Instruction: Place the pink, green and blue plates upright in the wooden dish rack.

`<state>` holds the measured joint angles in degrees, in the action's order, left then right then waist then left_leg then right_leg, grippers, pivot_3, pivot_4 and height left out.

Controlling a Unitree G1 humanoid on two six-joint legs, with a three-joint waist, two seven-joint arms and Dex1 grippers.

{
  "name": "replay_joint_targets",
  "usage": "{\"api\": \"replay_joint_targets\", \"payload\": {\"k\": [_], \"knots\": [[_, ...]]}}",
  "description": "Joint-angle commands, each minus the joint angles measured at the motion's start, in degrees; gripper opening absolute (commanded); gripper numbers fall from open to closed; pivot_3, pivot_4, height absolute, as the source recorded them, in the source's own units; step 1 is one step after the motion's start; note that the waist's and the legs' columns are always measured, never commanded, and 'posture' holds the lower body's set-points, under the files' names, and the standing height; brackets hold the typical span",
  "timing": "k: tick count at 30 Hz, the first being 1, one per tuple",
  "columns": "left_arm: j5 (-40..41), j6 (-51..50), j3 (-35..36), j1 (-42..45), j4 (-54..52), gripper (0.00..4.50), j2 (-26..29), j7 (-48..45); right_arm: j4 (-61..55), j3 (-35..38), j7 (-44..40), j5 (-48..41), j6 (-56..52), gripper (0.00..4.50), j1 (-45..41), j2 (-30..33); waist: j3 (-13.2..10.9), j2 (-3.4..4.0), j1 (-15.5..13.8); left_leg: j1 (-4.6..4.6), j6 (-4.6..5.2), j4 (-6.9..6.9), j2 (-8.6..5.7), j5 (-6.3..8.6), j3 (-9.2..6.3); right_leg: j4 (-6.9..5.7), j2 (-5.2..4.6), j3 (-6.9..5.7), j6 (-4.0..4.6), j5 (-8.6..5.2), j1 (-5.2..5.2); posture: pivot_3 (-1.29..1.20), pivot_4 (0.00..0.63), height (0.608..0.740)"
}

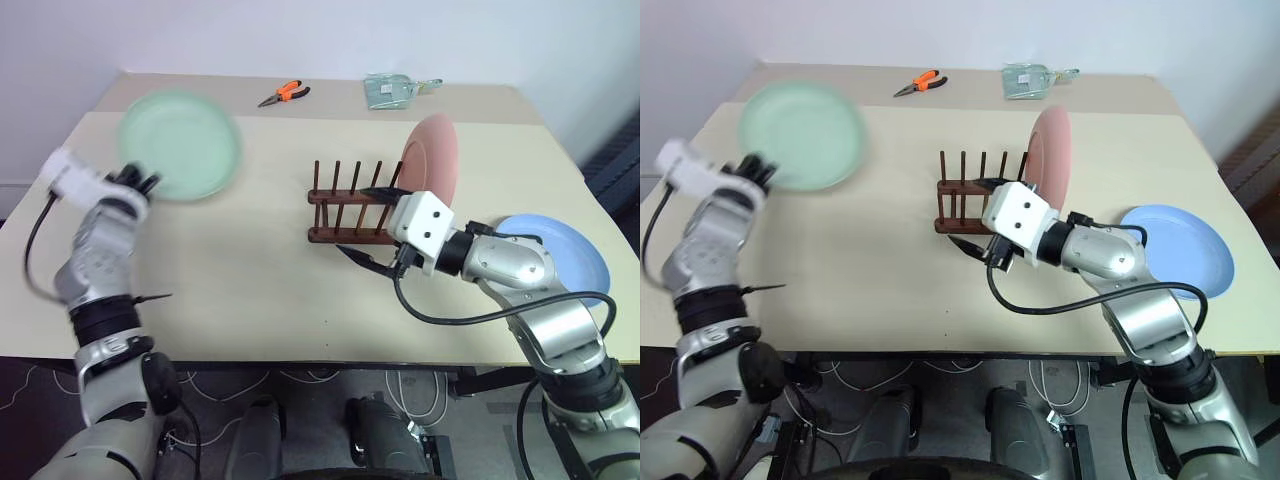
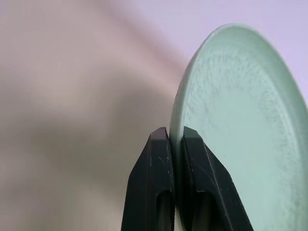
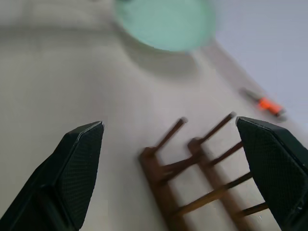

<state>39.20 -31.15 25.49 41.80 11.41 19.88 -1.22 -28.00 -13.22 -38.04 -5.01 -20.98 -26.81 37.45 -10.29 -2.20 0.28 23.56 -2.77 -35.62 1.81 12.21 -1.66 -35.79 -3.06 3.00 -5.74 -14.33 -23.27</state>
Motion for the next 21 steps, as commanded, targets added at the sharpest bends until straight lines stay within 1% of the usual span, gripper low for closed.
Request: {"api": "replay_joint_targets", "payload": {"k": [1, 2, 5, 7, 9, 10, 11, 12, 16, 17, 19, 21], "knots": [[0.81, -4.32, -7.85, 2.99, -10.9, 0.03, -2.1, -2.52, 3.02, -4.51, 2.53, 10.5, 7.62, 4.5, -4.76, -0.61, -0.01, 0.01, 0.63, 0.0, -0.01, 0.05, 0.0, 0.0, 0.0, 0.04, 0.0, 0.01, -0.01, 0.01, 0.0, 0.0, 0.15, 0.732], [0.73, -5.66, -10.14, 3.6, -13.12, 0.03, -2.66, -3.2, 5.35, -6.25, 3.94, 14.76, 9.84, 4.5, -6.87, -0.87, -0.01, 0.03, 0.93, 0.0, -0.02, 0.07, 0.0, 0.01, 0.02, 0.04, 0.0, 0.03, -0.05, 0.02, -0.03, 0.0, 0.15, 0.732], [2.29, -9.47, -13.48, 5.09, -17.47, 0.03, -4.95, -3.54, 12.55, -9.11, 7.65, 23.53, 13.5, 4.5, -11.34, -1.95, -0.03, 0.05, 1.61, -0.08, -0.03, 0.18, 0.01, 0.01, 0.04, -0.08, 0.04, 0.08, -0.2, 0.1, -0.13, 0.0, 0.15, 0.732], [3.63, -11.55, -14.35, 5.41, -19.79, 0.03, -6.37, -3.41, 17.42, -10.54, 9.66, 28.66, 15.64, 4.5, -13.32, -2.07, -0.03, 0.05, 1.75, -0.11, -0.03, 0.21, 0.02, -0.01, -0.02, -0.21, 0.09, 0.07, -0.21, 0.09, -0.16, 0.0, 0.15, 0.732], [4.0, -12.68, -14.53, 5.36, -21.03, 0.03, -7.05, -3.22, 20.56, -10.77, 10.56, 31.28, 17.15, 4.5, -14.1, -2.22, -0.03, 0.05, 1.75, -0.11, -0.03, 0.25, 0.02, -0.01, -0.04, -0.22, 0.11, 0.07, -0.21, 0.09, -0.17, 0.0, 0.15, 0.732], [4.18, -13.35, -14.33, 5.26, -21.22, 0.0, -7.25, -2.85, 21.33, -10.46, 10.87, 31.85, 17.83, 4.09, -14.18, -2.42, -0.03, 0.05, 1.76, -0.1, -0.04, 0.25, 0.02, -0.01, -0.04, -0.21, 0.11, 0.08, -0.2, 0.09, -0.17, 0.0, 0.15, 0.732], [4.17, -13.68, -14.09, 5.09, -21.3, 0.0, -7.34, -2.67, 21.61, -9.94, 10.9, 31.95, 18.03, 3.95, -14.09, -2.78, -0.03, 0.06, 1.8, -0.1, -0.04, 0.25, 0.02, -0.02, -0.04, -0.21, 0.11, 0.09, -0.21, 0.09, -0.17, 0.0, 0.15, 0.732], [4.29, -14.03, -13.77, 4.87, -21.48, 0.0, -7.47, -2.5, 21.6, -9.52, 10.81, 32.1, 18.29, 3.62, -13.88, -3.0, -0.03, 0.06, 1.82, -0.1, -0.04, 0.24, 0.02, -0.02, -0.03, -0.21, 0.11, 0.1, -0.21, 0.09, -0.17, 0.0, 0.15, 0.732], [3.6, -14.91, -13.13, 4.43, -21.4, 0.0, -7.08, -2.18, 21.56, -9.05, 11.1, 34.06, 19.67, 1.62, -13.37, -3.23, -0.04, 0.06, 1.8, -0.1, -0.03, 0.24, 0.02, -0.02, -0.05, -0.21, 0.11, 0.09, -0.21, 0.09, -0.16, 0.0, 0.15, 0.732], [3.3, -15.08, -13.11, 4.28, -21.4, 0.0, -6.95, -2.13, 21.48, -9.02, 11.24, 34.53, 20.13, 0.99, -13.21, -3.25, -0.04, 0.06, 1.8, -0.1, -0.04, 0.24, 0.02, -0.02, -0.04, -0.21, 0.11, 0.09, -0.21, 0.09, -0.16, 0.0, 0.15, 0.732], [3.5, -15.13, -12.25, 4.25, -20.99, 0.0, -7.37, -1.56, 21.43, -9.19, 11.6, 35.59, 21.19, 0.04, -13.06, -3.4, -0.04, 0.06, 1.76, -0.1, -0.03, 0.25, 0.02, -0.02, -0.05, -0.21, 0.11, 0.09, -0.21, 0.09, -0.16, 0.0, 0.15, 0.732], [4.12, -14.21, -10.56, 4.43, -20.65, 0.71, -8.11, -1.0, 21.31, -9.25, 12.28, 36.89, 22.21, 0.0, -12.85, -3.8, -0.04, 0.07, 1.72, -0.1, -0.04, 0.24, 0.02, -0.02, -0.05, -0.2, 0.11, 0.09, -0.21, 0.09, -0.16, 0.0, 0.15, 0.732]]}}
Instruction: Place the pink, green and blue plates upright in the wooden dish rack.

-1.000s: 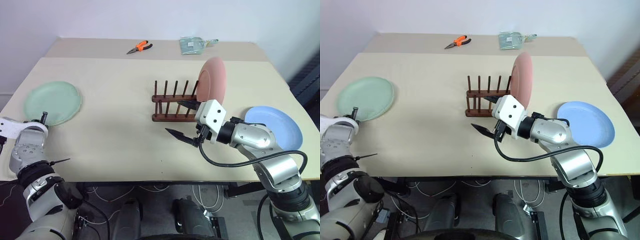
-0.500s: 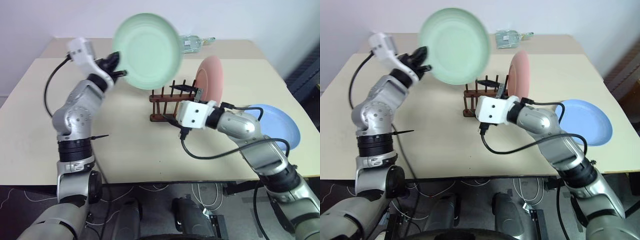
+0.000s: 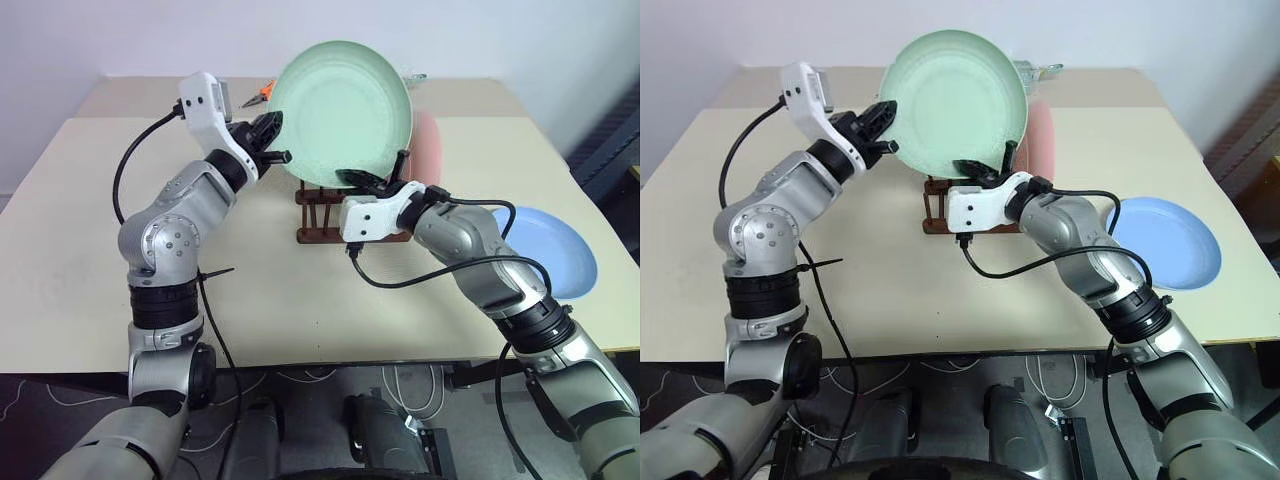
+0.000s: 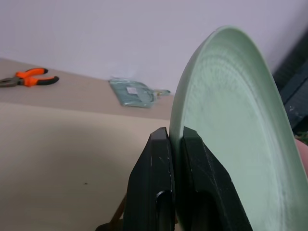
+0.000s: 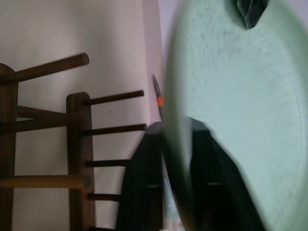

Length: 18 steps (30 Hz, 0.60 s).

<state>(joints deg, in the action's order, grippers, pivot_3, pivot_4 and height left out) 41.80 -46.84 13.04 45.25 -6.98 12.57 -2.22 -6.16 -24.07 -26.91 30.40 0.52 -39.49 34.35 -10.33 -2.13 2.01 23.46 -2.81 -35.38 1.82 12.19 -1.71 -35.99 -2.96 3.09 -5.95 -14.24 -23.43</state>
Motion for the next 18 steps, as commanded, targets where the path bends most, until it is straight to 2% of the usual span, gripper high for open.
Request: {"api": "replay_joint_targets", "payload": {"k": [1, 5, 7, 10, 13, 16, 18], "knots": [[2.3, 2.16, 3.63, 1.48, -1.83, 1.06, -1.55, 0.96, -0.63, 1.61, 1.64, 2.28, 1.07, 0.0, -0.03, -0.99, 0.0, 0.0, -0.04, 0.0, -0.01, 0.0, 0.0, 0.0, 0.0, 0.0, 0.0, 0.0, 0.0, 0.0, 0.01, 0.0, 0.15, 0.732], [0.32, 9.85, 9.65, 4.45, 2.19, 3.04, -1.55, 3.7, -0.74, 2.29, 3.12, 3.55, 1.95, 0.0, 0.36, -2.47, -0.01, -0.01, -0.35, 0.0, -0.03, -0.01, 0.0, -0.01, -0.01, 0.01, 0.0, -0.01, 0.01, 0.0, 0.01, 0.0, 0.15, 0.732], [-2.57, 15.72, 12.52, 6.05, 6.05, 3.04, 0.35, 5.12, -1.36, 3.46, 3.99, 2.57, 2.31, 0.0, 0.73, -3.54, -0.01, -0.01, -0.29, 0.0, -0.03, -0.01, 0.0, -0.02, 0.0, 0.0, 0.01, 0.0, 0.01, 0.0, 0.0, 0.0, 0.15, 0.732], [-11.04, 26.96, 13.76, 6.32, 14.22, 3.04, 7.6, 3.44, -5.36, 8.55, 5.07, -6.15, 1.48, 0.0, 2.15, -8.57, -0.01, -0.01, 0.17, -0.03, -0.04, 0.04, 0.0, -0.02, -0.01, 0.0, 0.03, 0.0, 0.01, 0.0, 0.0, 0.0, 0.15, 0.732], [-18.48, 31.44, 7.94, 1.83, 20.59, 3.04, 13.54, -3.08, -13.13, 13.79, 2.48, -22.95, -3.86, 0.0, 5.14, -17.43, 0.0, 0.0, 0.37, -0.07, -0.06, 0.19, 0.02, -0.04, -0.01, -0.02, 0.04, 0.0, -0.01, 0.01, -0.02, 0.0, 0.15, 0.732], [-21.95, 36.36, 3.05, -3.92, 22.11, 3.04, 14.07, -10.64, -20.85, 19.49, 4.32, -41.06, -18.37, 0.0, 7.97, -27.74, 0.01, 0.0, -0.65, -0.07, -0.1, 0.21, 0.02, -0.06, -0.09, -0.05, 0.0, -0.13, -0.02, 0.02, 0.05, 0.0, 0.15, 0.732], [-23.17, 38.65, -2.55, -9.64, 19.39, 3.04, 13.32, -18.37, -24.17, 24.11, 10.02, -53.71, -28.17, 0.0, 10.22, -35.57, 0.04, -0.05, -1.42, -0.03, -0.13, 0.18, 0.03, -0.07, -0.1, -0.04, -0.05, -0.15, 0.0, 0.02, 0.08, 0.0, 0.15, 0.732]]}}
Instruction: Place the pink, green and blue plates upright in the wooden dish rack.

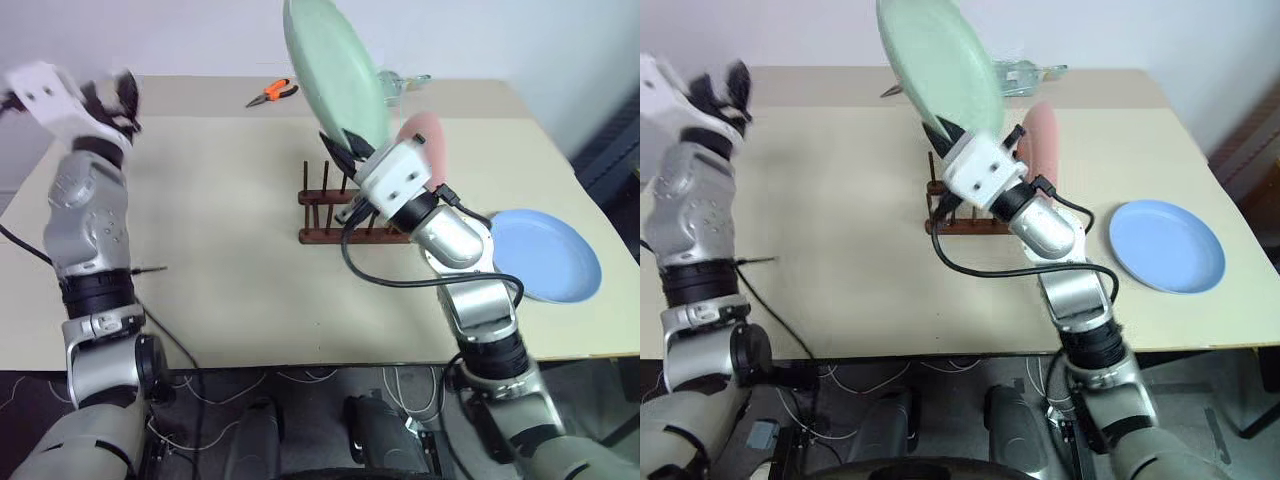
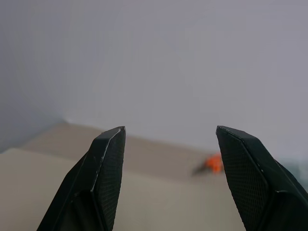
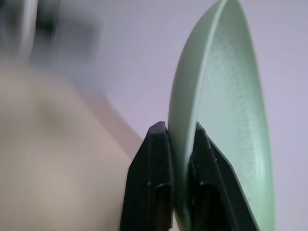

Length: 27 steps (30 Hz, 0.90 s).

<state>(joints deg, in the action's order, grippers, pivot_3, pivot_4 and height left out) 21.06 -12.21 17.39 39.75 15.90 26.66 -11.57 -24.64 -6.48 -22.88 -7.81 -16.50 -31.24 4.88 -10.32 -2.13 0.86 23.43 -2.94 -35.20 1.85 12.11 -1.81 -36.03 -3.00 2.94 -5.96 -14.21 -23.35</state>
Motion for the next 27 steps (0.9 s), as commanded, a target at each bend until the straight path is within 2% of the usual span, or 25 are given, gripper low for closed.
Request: {"api": "replay_joint_targets", "payload": {"k": [1, 5, 12, 27], "knots": [[-3.07, 5.39, -9.33, -6.64, -5.38, 3.04, -0.94, -12.03, -6.39, 8.22, 8.14, -19.05, -13.97, 0.0, 2.72, -8.43, 0.04, -0.06, -0.41, 0.0, -0.01, -0.01, -0.01, 0.0, 0.02, 0.01, -0.05, -0.01, 0.02, -0.01, 0.02, 0.0, 0.15, 0.732], [-1.01, 4.01, -13.32, -13.31, -11.71, 3.04, -1.75, -19.47, -7.8, 11.14, 12.46, -24.45, -19.61, 0.0, 3.49, -9.77, 0.01, -0.01, -0.04, 0.08, -0.1, 0.0, -0.06, -0.04, 0.21, 0.12, -0.38, -0.05, 0.27, -0.11, -0.06, 0.0, 0.15, 0.732], [3.19, -2.54, -15.02, -17.76, -19.06, 3.04, 0.17, -28.6, -7.37, 13.52, 15.56, -28.33, -21.15, 0.0, 3.0, -8.18, -0.02, 0.22, 0.52, 0.06, -0.07, 0.15, -0.02, -0.04, 0.25, 0.04, -0.3, -0.03, 0.38, -0.17, -0.21, 0.0, 0.15, 0.732], [5.71, -10.18, -17.2, -21.89, -27.98, 3.04, 2.07, -35.78, -1.46, 16.6, 19.06, -31.48, -21.99, 0.0, 3.5, -5.01, -0.03, 0.23, 0.37, 0.07, -0.06, 0.08, -0.01, -0.05, 0.21, 0.03, -0.22, -0.01, 0.35, -0.19, -0.2, 0.0, 0.15, 0.732]]}}
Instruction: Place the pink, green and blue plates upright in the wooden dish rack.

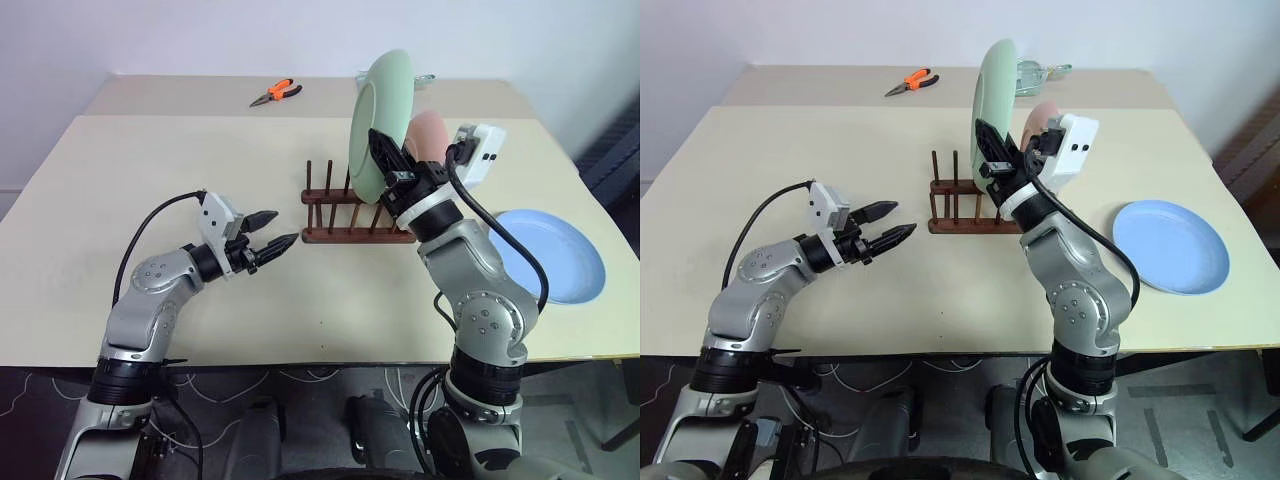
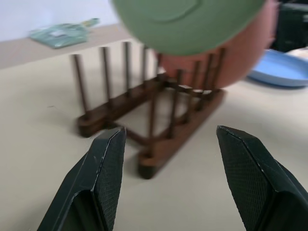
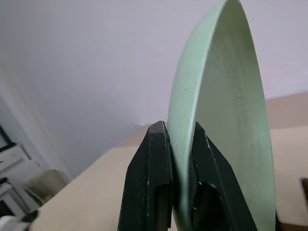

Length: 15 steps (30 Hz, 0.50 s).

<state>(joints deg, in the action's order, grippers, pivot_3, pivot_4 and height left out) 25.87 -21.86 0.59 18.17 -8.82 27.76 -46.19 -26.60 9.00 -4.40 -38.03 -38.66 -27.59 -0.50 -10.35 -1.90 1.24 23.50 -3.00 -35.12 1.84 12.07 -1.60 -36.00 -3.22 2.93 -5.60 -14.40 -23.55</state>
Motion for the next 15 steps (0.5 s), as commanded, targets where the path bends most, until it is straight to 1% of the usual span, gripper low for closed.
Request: {"api": "replay_joint_targets", "payload": {"k": [1, 4, 7, 9, 13, 14, 15], "knots": [[0.65, -0.58, -0.49, -0.39, -3.41, 3.04, 1.01, -1.16, 0.82, 1.09, 0.45, -1.55, -0.08, 0.0, -0.06, 0.66, -0.01, 0.01, -0.01, 0.0, 0.0, 0.0, 0.0, 0.0, -0.01, 0.0, 0.01, 0.0, 0.0, 0.0, 0.0, 0.0, 0.15, 0.732], [0.35, -0.58, -0.37, -0.11, -2.83, 3.1, 0.72, -1.08, 1.34, 0.26, 0.11, -1.37, -0.63, 1.19, 0.15, 1.76, -0.01, 0.01, -0.04, 0.0, 0.0, 0.0, 0.0, 0.0, 0.0, 0.01, 0.0, 0.01, 0.0, 0.0, 0.0, 0.0, 0.15, 0.732], [-0.07, 0.15, -0.31, 0.19, -1.54, 3.1, 0.5, -1.5, 1.15, -1.64, -0.47, 1.91, 0.47, 2.69, -0.62, 4.26, -0.01, 0.02, -0.03, 0.0, 0.0, 0.0, 0.0, 0.0, 0.0, 0.01, 0.01, 0.01, 0.0, -0.01, 0.0, 0.0, 0.15, 0.732], [-0.35, 0.76, -0.24, 0.16, -0.73, 3.1, 0.45, -1.85, 0.52, -4.6, -2.57, 5.97, 2.21, 3.67, -1.37, 7.91, -0.01, 0.02, -0.03, 0.0, 0.0, 0.0, 0.0, 0.0, 0.0, 0.02, 0.01, 0.01, 0.01, -0.01, -0.01, 0.0, 0.15, 0.732], [-1.0, 2.19, -0.17, 0.05, 0.61, 3.1, 0.38, -2.41, -0.77, -9.97, -9.63, 14.64, 7.98, 3.67, -3.72, 18.05, -0.03, 0.04, -0.07, 0.0, 0.0, -0.01, -0.01, 0.0, 0.02, 0.06, 0.0, 0.01, 0.01, -0.01, -0.01, 0.0, 0.15, 0.732], [-1.3, 2.71, -0.15, 0.01, 0.85, 3.1, 0.33, -2.45, -1.18, -10.18, -11.23, 16.2, 9.46, 3.67, -4.33, 20.49, -0.03, 0.05, -0.09, 0.01, 0.0, 0.0, -0.01, 0.0, 0.02, 0.07, 0.0, 0.01, 0.01, -0.02, -0.01, 0.0, 0.15, 0.732], [-1.61, 3.21, -0.11, 0.08, 1.34, 3.1, 0.25, -2.44, -1.39, -8.89, -12.19, 16.88, 10.55, 3.67, -5.28, 22.62, -0.03, 0.04, -0.11, 0.01, 0.0, -0.01, -0.01, 0.0, 0.02, 0.08, 0.0, 0.01, 0.01, -0.02, 0.0, 0.0, 0.15, 0.732]]}}
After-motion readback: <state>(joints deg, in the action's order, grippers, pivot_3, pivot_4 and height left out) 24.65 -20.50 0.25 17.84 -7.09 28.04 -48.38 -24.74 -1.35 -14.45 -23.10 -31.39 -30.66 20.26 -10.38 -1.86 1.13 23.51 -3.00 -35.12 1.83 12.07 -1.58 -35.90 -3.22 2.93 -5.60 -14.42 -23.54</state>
